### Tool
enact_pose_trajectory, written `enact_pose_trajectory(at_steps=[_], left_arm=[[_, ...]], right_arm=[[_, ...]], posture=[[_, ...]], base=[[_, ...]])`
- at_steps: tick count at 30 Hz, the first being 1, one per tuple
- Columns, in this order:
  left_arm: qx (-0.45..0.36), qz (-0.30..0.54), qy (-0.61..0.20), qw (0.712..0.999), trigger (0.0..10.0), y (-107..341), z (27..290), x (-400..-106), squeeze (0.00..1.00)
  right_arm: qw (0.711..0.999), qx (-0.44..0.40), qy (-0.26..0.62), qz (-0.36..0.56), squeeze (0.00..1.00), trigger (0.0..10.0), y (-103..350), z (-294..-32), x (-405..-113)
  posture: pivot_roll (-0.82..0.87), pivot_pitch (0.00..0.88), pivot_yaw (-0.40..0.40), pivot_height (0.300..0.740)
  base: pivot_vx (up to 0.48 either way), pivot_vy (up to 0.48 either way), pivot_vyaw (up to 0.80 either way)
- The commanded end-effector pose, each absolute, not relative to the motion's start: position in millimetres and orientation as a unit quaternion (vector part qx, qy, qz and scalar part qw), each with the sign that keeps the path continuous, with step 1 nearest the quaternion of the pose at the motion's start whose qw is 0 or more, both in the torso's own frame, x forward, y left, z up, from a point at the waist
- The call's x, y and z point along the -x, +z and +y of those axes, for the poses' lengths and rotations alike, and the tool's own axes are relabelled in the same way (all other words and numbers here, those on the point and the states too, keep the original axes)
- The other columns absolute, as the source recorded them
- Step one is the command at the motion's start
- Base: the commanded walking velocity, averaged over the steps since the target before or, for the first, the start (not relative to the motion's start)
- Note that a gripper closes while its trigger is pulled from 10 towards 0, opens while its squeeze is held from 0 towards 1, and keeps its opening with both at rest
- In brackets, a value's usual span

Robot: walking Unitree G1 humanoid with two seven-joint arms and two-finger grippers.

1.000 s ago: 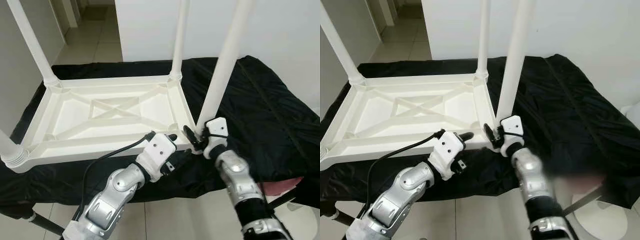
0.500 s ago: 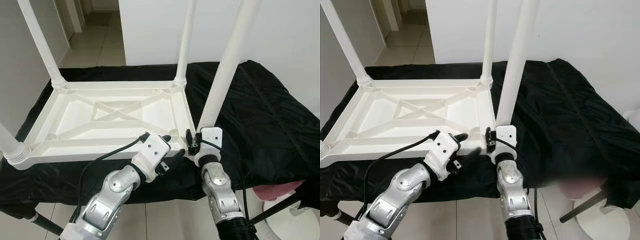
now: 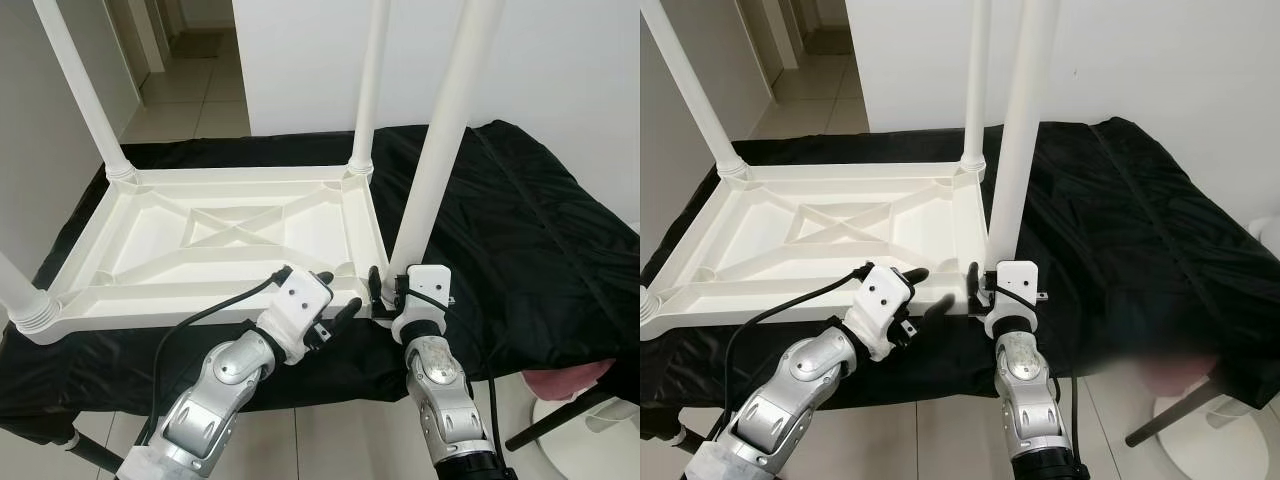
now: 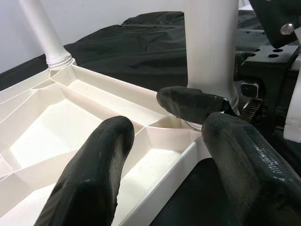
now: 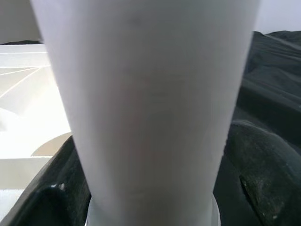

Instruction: Building children table

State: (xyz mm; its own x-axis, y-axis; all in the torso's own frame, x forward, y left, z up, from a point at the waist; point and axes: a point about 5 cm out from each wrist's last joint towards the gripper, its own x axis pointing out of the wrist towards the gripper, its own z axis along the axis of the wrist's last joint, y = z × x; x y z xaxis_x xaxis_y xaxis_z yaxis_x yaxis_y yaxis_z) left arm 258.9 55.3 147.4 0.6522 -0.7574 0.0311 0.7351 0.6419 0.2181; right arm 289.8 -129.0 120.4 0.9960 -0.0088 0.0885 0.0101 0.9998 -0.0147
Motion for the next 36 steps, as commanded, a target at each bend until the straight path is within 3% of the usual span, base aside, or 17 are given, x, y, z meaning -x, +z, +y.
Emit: enact_pose_trajectory(at_steps=[1,2,3,13,21,22,23,25,36], left_arm=[[-0.105,-0.054,-0.413,0.903,10.0,143.5,57.9,-261.3,0.00],[-0.105,-0.054,-0.413,0.903,10.0,143.5,57.9,-261.3,0.00],[-0.106,-0.055,-0.413,0.903,10.0,143.9,57.5,-262.3,0.00],[-0.121,-0.056,-0.427,0.895,10.0,142.6,55.6,-259.3,0.00],[-0.120,-0.047,-0.441,0.888,10.0,138.5,54.9,-251.4,0.00],[-0.123,-0.051,-0.441,0.888,10.0,138.8,55.1,-251.8,0.00],[-0.123,-0.051,-0.441,0.888,10.0,138.8,55.1,-251.8,0.00],[-0.122,-0.052,-0.436,0.890,10.0,138.4,56.8,-254.4,0.00],[-0.122,-0.058,-0.428,0.894,10.0,143.8,59.1,-259.1,0.00]], right_arm=[[0.999,-0.005,-0.005,-0.053,0.95,10.0,122.3,-138.5,-290.5],[0.999,-0.005,-0.005,-0.053,0.95,10.0,122.3,-138.5,-290.5],[0.998,-0.002,0.014,-0.057,0.00,10.0,123.0,-141.2,-291.9],[0.984,0.021,0.152,-0.087,0.00,10.0,136.1,-148.9,-298.2],[0.955,0.062,0.276,-0.085,0.00,10.0,145.0,-149.2,-303.8],[0.949,0.069,0.297,-0.080,0.00,5.5,144.3,-150.5,-306.1],[0.949,0.069,0.297,-0.080,0.00,5.5,144.3,-150.5,-306.1],[0.942,0.086,0.316,-0.068,0.00,0.0,140.6,-154.8,-310.9],[0.940,0.083,0.328,-0.043,0.00,0.0,132.4,-166.0,-308.5]], posture=[[-0.06,0.000,0.063,0.740],[-0.06,0.000,0.063,0.740],[-0.06,0.000,0.063,0.740],[-0.04,0.000,0.052,0.740],[-0.04,0.000,0.052,0.740],[-0.03,0.000,0.044,0.740],[-0.03,0.000,0.044,0.740],[-0.03,0.000,0.046,0.740],[-0.02,0.000,0.050,0.740]], base=[[0.000,0.000,0.00],[0.000,0.000,0.00],[0.000,0.000,0.00],[0.000,0.000,0.00],[0.000,0.000,0.00],[0.000,0.000,0.00],[0.000,0.000,0.00],[0.000,0.000,0.00],[0.000,0.000,0.00]])
